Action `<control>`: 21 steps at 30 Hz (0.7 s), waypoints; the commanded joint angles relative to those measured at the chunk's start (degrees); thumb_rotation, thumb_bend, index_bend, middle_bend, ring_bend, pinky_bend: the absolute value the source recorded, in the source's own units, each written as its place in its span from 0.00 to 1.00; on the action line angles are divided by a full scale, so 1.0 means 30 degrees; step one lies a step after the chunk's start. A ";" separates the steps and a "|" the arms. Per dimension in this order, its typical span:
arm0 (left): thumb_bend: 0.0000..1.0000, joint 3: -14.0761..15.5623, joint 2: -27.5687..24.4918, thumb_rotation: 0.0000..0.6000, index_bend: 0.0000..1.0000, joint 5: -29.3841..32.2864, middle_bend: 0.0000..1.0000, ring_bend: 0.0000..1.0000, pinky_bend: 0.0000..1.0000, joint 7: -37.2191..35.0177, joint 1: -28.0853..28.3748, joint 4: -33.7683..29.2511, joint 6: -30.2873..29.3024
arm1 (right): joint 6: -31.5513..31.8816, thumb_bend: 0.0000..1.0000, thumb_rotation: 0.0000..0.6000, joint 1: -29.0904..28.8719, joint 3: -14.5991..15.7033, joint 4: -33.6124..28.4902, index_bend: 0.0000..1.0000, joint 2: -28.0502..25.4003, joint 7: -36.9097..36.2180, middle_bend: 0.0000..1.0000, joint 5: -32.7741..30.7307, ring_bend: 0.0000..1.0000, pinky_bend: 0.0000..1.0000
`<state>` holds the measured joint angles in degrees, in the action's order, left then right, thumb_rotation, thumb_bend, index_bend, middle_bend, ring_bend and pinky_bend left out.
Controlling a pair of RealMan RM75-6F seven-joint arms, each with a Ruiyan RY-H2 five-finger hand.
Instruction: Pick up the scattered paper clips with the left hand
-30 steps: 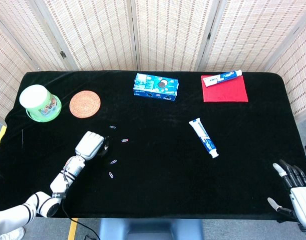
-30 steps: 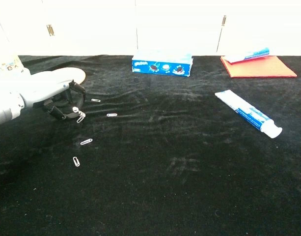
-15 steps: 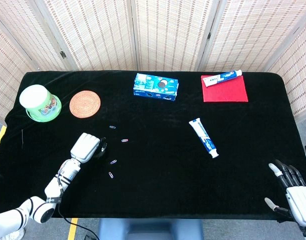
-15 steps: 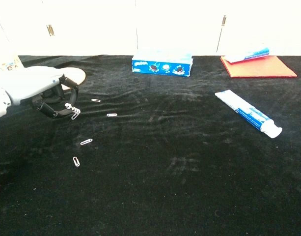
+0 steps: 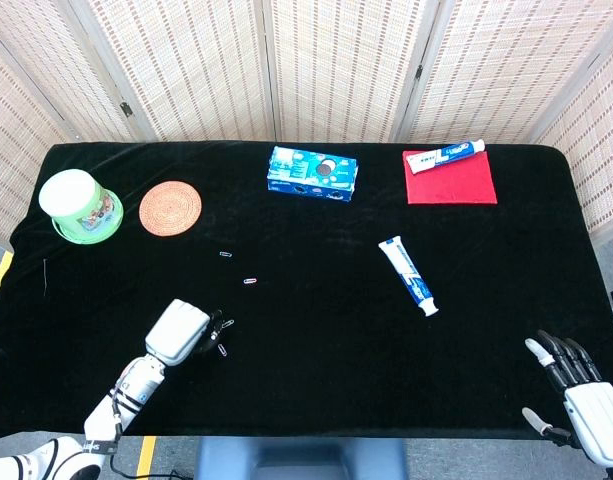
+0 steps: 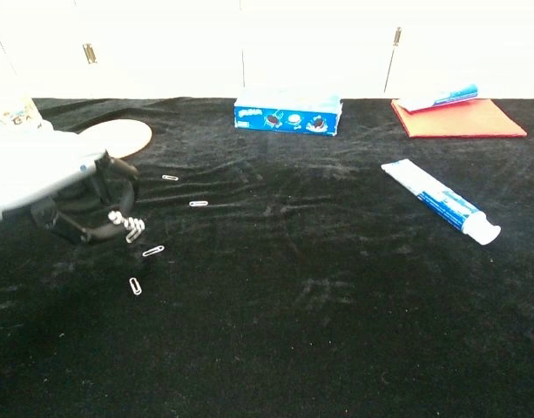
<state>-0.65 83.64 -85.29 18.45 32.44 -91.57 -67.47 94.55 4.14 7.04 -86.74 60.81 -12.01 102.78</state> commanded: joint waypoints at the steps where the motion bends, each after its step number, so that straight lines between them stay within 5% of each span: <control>1: 0.49 0.0104 0.0505 1.00 0.82 -0.0016 1.00 1.00 1.00 0.0471 -0.0151 -0.0082 -0.0011 | 0.0442 0.24 1.00 0.0167 0.0067 0.0161 0.00 -0.0037 -0.0262 0.00 0.0173 0.00 0.00; 21: 0.49 -0.0748 0.1652 1.00 0.82 0.0908 1.00 1.00 1.00 -0.1373 0.0676 0.2823 0.1938 | 0.0358 0.24 1.00 0.0143 -0.0180 0.0258 0.00 -0.0147 -0.0800 0.00 -0.0519 0.00 0.00</control>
<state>-2.87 88.70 -82.75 14.63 34.42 -83.38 -61.90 95.71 4.62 6.56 -85.90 60.37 -14.46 101.30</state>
